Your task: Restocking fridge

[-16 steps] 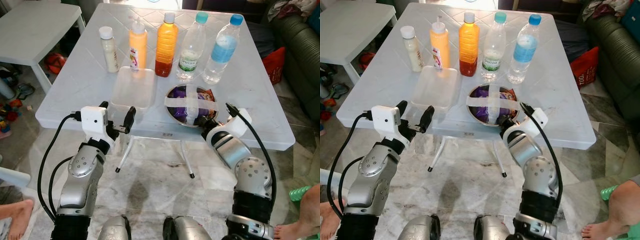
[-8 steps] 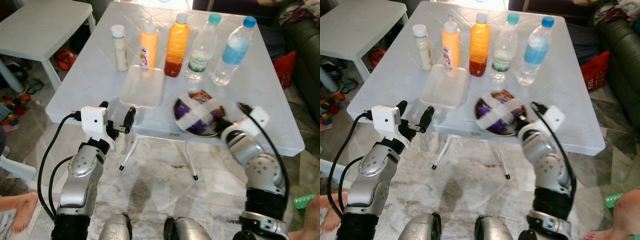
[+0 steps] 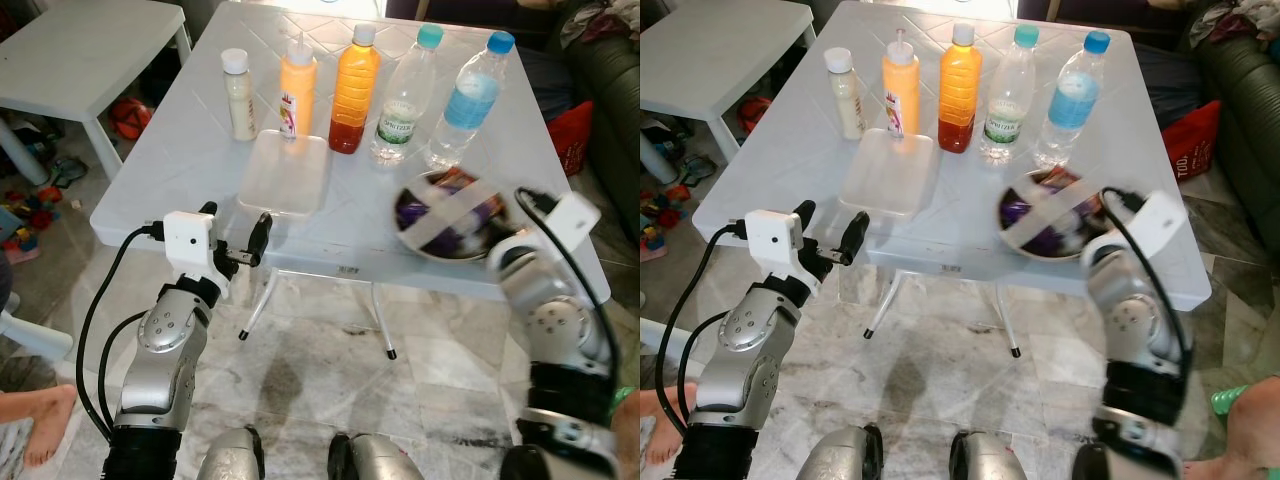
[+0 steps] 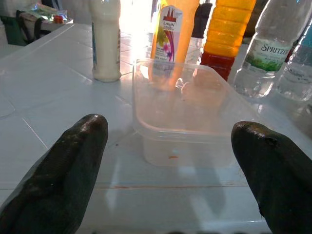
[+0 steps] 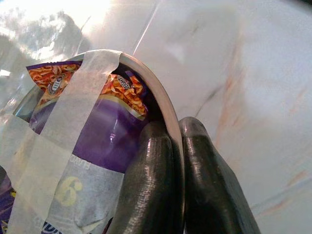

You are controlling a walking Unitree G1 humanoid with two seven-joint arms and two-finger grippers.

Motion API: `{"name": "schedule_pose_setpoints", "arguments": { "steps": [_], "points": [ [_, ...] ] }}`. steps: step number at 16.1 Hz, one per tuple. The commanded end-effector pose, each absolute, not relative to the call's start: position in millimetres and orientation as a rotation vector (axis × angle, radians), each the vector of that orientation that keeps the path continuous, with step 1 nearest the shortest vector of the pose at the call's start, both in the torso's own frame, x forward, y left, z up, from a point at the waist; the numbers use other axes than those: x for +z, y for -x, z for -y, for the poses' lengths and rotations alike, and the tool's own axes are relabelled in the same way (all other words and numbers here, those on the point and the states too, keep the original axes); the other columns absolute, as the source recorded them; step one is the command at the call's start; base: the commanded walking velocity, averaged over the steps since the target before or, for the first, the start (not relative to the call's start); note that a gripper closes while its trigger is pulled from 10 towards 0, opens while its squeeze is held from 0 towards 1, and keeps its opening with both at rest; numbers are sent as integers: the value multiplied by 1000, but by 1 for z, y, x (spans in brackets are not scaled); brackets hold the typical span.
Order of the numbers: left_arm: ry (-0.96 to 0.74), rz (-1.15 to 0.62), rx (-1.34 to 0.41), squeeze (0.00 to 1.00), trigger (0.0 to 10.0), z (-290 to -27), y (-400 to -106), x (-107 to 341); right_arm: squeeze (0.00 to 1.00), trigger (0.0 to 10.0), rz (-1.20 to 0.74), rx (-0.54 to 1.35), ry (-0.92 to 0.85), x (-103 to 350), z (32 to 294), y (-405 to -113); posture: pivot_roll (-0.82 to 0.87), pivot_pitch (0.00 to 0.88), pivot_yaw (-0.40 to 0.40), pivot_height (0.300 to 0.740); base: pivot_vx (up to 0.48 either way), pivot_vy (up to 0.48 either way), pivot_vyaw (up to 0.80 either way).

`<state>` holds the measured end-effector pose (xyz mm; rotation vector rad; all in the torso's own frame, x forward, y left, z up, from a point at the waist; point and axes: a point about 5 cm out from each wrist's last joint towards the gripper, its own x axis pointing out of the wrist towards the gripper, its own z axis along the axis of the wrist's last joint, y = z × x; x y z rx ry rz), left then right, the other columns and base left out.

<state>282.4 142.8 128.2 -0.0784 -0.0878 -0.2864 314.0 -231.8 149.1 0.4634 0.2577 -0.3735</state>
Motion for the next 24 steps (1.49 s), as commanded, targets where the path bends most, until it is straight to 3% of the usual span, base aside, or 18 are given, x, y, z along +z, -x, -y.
{"name": "schedule_pose_setpoints", "arguments": {
  "steps": [1,2,4,5,9,12,14,15,20,21,22,23,24],
  "points": [
    [71,90,-295,0,10000,-141,-284,129,1000,10000,-291,-387,-414,139,235,-311,-17,129,-32,740,0,0,0],
    [72,89,-294,0,10000,-141,-284,128,1000,10000,-287,-376,-347,138,239,-310,-19,129,-29,740,0,0,0],
    [71,87,-296,0,10000,-140,-285,128,1000,10000,-326,-337,-399,132,237,-310,-21,130,-25,740,0,0,0],
    [71,86,-298,0,10000,-140,-285,128,937,10000,-351,-316,-410,128,237,-310,-21,130,-25,740,0,0,0],
    [71,87,-300,0,10000,-139,-285,128,973,10000,-351,-336,-466,125,245,-309,-22,133,-22,740,0,0,0],
    [69,87,-306,0,10000,-138,-286,128,941,10000,-335,-251,-534,133,232,-308,-31,133,-17,740,0,0,0],
    [69,90,-309,0,10000,-138,-287,129,239,10000,-351,-247,-558,132,227,-305,-32,132,-18,740,0,0,0],
    [71,90,-309,0,10000,-137,-287,129,0,10000,-363,-235,-572,131,223,-302,-35,133,-19,740,0,0,0],
    [74,89,-314,0,10000,-135,-286,128,0,10000,-464,-187,-650,116,205,-296,-36,135,-22,740,0,0,0],
    [74,89,-313,0,10000,-136,-286,128,0,7608,-476,-183,-659,114,203,-295,-32,134,-25,740,0,0,0],
    [72,89,-311,0,10000,-136,-286,128,0,1922,-494,-174,-677,111,199,-295,-32,134,-25,740,0,0,0],
    [71,90,-310,0,10000,-137,-286,128,0,275,-503,-168,-686,109,197,-295,-32,134,-25,740,0,0,0],
    [72,90,-309,0,10000,-137,-286,128,0,0,-516,-165,-702,107,195,-295,-32,134,-25,740,0,0,0]
  ]
}}
